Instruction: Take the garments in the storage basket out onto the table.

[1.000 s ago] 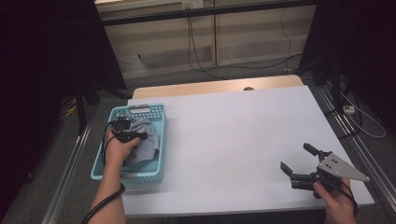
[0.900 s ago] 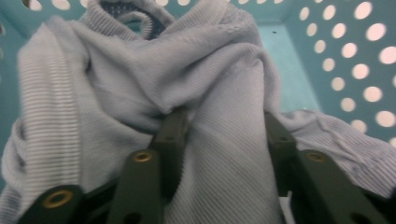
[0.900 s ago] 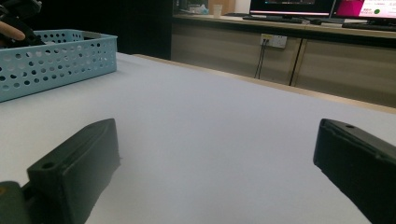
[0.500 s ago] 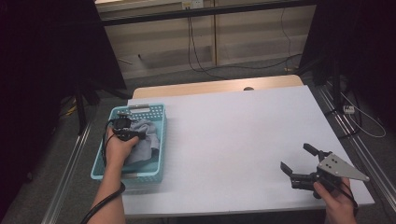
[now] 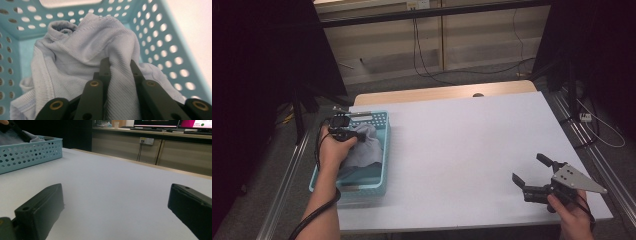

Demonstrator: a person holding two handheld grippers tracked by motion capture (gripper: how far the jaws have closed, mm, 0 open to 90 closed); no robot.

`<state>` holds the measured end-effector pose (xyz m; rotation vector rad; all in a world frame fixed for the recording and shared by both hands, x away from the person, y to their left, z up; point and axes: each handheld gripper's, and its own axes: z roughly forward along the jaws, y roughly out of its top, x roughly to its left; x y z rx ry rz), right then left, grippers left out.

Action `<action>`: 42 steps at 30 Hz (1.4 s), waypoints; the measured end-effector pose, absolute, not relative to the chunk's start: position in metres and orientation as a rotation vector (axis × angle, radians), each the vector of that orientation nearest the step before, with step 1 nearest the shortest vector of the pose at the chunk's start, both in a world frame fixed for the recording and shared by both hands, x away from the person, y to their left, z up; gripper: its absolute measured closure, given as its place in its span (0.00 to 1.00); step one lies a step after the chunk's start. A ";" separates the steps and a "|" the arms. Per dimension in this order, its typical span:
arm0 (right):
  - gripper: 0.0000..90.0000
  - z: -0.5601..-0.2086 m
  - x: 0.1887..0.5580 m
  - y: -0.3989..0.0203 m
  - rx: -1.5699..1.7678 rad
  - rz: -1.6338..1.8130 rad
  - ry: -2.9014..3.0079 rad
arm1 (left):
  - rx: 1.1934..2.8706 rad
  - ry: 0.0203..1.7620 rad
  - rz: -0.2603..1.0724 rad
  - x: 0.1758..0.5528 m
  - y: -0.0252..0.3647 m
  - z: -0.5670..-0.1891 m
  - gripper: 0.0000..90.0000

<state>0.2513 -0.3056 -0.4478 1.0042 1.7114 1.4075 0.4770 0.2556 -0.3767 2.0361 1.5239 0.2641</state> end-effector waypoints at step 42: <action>0.00 -0.447 0.250 -0.305 0.990 1.412 1.718 | 2.033 1.501 0.424 0.481 0.257 -0.397 0.13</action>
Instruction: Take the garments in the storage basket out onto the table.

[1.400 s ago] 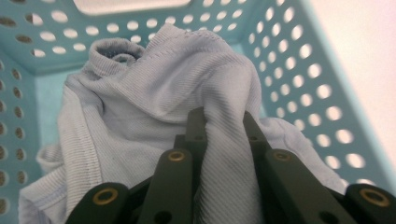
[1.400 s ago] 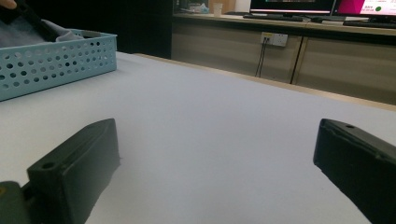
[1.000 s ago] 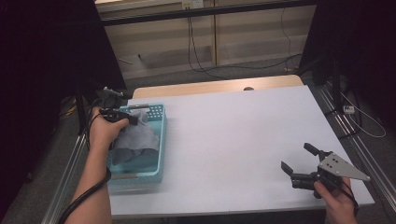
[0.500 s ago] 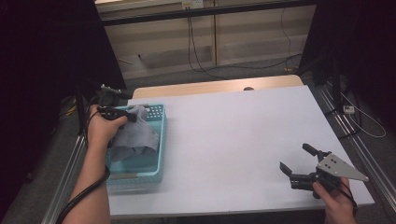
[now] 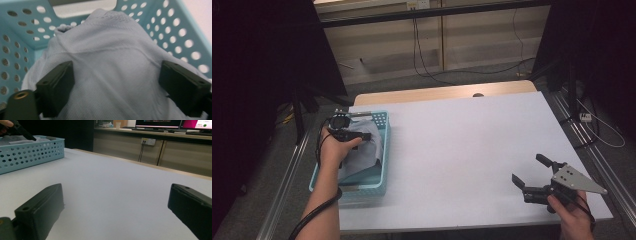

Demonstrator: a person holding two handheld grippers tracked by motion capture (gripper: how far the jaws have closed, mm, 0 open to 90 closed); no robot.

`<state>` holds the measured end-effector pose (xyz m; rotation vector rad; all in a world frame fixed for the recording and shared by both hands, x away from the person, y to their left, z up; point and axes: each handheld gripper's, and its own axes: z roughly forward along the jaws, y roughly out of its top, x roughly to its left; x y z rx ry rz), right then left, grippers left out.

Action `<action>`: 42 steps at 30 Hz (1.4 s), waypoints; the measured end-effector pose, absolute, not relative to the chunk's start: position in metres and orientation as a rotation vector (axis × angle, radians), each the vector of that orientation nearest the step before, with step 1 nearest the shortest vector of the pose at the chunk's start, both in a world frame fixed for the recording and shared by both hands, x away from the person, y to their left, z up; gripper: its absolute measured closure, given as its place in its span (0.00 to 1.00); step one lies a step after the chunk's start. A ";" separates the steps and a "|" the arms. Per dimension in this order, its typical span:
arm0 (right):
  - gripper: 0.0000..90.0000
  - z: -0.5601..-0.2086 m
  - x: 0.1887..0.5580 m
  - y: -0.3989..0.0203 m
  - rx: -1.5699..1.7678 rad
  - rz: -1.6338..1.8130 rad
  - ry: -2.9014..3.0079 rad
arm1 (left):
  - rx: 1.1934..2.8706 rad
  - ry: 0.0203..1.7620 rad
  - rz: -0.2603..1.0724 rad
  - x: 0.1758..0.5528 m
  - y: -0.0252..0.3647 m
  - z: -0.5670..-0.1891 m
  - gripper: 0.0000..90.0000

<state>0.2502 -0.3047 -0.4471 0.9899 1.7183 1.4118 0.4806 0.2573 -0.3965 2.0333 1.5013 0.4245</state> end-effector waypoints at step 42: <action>0.00 -0.447 0.253 -0.299 0.971 1.431 1.739 | 2.007 1.634 0.340 0.481 0.253 -0.446 0.11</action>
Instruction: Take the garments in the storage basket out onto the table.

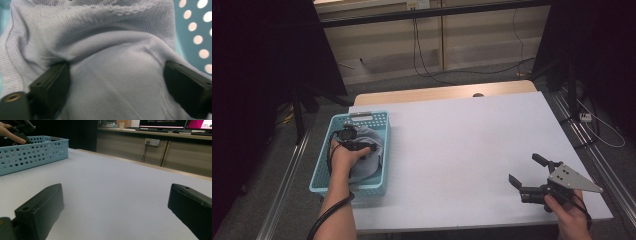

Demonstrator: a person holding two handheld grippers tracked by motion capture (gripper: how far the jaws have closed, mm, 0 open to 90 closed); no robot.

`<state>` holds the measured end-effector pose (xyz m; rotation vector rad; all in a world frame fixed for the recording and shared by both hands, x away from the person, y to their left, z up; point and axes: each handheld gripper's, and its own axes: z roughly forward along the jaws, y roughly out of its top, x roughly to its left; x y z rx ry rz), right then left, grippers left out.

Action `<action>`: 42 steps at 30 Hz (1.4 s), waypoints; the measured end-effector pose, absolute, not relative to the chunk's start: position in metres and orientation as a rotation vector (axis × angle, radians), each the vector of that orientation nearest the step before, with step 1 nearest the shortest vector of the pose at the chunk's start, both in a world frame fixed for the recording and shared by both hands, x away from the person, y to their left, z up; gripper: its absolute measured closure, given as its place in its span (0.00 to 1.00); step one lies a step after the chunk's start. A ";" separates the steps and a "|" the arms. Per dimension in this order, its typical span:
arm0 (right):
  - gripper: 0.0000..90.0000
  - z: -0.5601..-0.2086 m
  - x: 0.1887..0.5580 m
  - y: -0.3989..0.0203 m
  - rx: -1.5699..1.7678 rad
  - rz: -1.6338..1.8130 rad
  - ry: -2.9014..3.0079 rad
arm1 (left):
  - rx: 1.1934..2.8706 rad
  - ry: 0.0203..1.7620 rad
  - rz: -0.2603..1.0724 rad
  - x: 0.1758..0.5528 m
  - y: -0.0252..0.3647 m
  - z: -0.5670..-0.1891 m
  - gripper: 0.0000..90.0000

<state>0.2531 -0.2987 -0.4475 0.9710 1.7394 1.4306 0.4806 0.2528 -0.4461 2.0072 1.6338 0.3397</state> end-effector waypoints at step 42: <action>0.00 -0.448 0.256 -0.300 0.973 1.419 1.736 | 1.989 1.580 0.222 0.477 0.245 -0.320 0.62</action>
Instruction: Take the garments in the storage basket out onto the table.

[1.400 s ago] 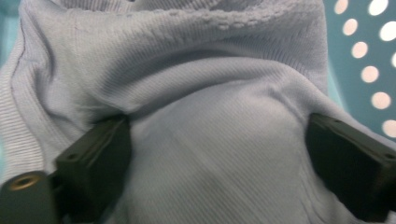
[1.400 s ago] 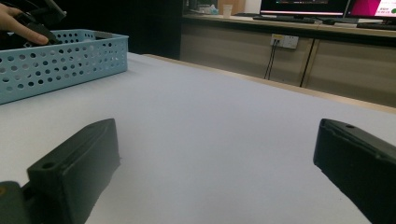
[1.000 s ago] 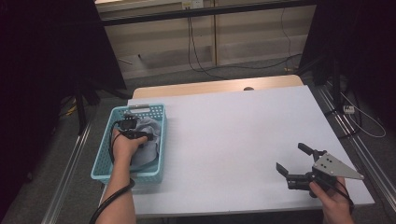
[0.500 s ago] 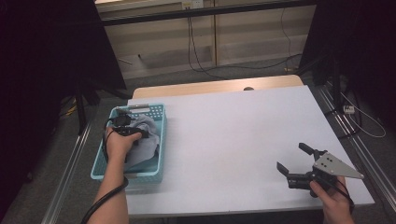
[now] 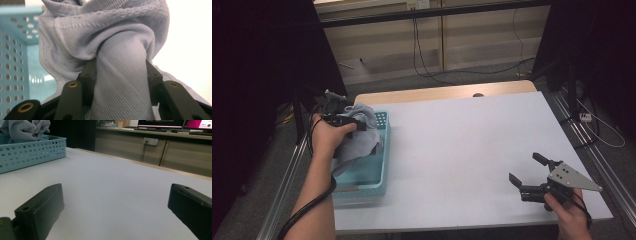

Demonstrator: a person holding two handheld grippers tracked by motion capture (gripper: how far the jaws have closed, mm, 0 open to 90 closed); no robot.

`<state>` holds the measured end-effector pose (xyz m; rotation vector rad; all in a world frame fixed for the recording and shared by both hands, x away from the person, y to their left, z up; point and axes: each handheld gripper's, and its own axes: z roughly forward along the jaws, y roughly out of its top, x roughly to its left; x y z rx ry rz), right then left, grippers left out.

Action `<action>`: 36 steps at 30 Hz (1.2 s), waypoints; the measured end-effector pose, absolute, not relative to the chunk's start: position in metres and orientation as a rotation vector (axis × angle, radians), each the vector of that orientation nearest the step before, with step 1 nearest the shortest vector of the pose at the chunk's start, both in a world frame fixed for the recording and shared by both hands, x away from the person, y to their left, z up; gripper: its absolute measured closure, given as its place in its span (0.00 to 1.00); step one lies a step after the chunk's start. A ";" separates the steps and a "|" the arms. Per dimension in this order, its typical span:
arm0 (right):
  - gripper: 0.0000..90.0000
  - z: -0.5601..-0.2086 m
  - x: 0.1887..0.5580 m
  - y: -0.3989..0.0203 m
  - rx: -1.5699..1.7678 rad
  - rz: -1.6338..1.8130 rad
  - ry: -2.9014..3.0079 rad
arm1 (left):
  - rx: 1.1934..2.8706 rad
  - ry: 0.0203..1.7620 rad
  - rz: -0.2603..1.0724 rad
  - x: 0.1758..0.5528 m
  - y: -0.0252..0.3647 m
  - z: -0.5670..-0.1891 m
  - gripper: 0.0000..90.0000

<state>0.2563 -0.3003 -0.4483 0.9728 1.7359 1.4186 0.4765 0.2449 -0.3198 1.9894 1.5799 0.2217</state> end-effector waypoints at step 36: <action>0.00 -0.449 0.258 -0.305 0.996 1.411 1.744 | 2.149 1.068 0.161 0.450 0.095 -0.259 0.60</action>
